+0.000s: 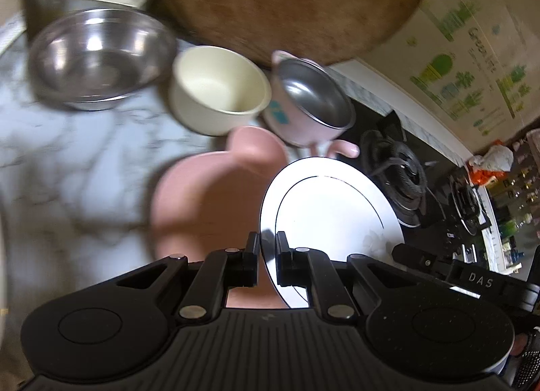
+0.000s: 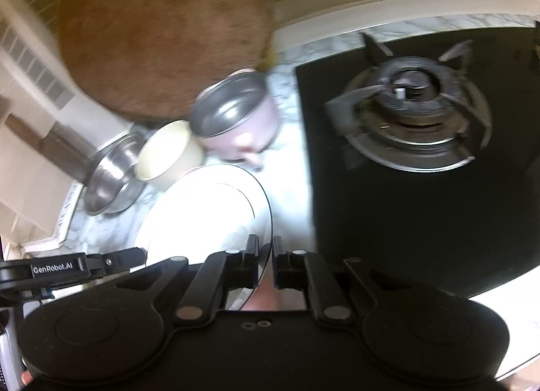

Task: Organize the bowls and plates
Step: 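Lift the small white plate with both grippers and carry it over the large plate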

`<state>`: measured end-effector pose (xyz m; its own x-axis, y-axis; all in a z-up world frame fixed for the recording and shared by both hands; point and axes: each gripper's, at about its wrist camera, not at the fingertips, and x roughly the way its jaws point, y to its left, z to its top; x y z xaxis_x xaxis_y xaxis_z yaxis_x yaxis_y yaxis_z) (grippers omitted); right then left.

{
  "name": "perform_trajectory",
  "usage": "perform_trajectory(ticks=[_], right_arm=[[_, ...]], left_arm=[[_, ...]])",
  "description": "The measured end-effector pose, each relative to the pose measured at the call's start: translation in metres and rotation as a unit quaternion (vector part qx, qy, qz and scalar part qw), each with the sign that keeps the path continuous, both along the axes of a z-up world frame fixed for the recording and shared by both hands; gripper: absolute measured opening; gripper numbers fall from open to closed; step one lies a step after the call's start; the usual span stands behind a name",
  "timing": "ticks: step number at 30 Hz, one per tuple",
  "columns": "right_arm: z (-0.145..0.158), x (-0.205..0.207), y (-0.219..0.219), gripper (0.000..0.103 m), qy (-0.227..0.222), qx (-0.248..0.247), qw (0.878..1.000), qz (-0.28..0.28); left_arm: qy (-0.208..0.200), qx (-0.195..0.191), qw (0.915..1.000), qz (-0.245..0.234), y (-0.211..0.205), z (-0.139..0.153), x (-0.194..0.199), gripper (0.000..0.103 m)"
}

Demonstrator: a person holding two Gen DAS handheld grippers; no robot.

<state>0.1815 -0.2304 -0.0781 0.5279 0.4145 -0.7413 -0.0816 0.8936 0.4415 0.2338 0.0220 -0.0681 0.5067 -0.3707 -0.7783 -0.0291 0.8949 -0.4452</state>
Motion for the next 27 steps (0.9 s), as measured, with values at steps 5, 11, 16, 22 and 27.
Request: perform_trajectory(ticks=[5, 11, 16, 22, 27], right_arm=[[0.005, 0.006, 0.034, 0.008, -0.006, 0.004, 1.000, 0.030], [0.006, 0.015, 0.075, 0.008, -0.006, 0.011, 0.998, 0.065], [0.006, 0.011, 0.113, 0.009, -0.007, 0.011, 0.995, 0.096], [0.005, 0.003, 0.165, 0.009, -0.002, 0.011, 0.991, 0.137], [0.010, -0.004, 0.211, 0.008, -0.006, 0.010, 0.985, 0.170]], left_arm=[[-0.007, -0.003, 0.9996, 0.029, 0.040, 0.009, -0.016, 0.008], [-0.013, -0.003, 0.9979, 0.064, 0.087, 0.016, -0.041, 0.008], [-0.014, -0.004, 0.9953, 0.096, 0.125, 0.016, -0.064, 0.008], [-0.012, 0.000, 0.9909, 0.134, 0.171, 0.018, -0.095, 0.008], [-0.011, 0.012, 0.9859, 0.166, 0.208, 0.019, -0.120, 0.008]])
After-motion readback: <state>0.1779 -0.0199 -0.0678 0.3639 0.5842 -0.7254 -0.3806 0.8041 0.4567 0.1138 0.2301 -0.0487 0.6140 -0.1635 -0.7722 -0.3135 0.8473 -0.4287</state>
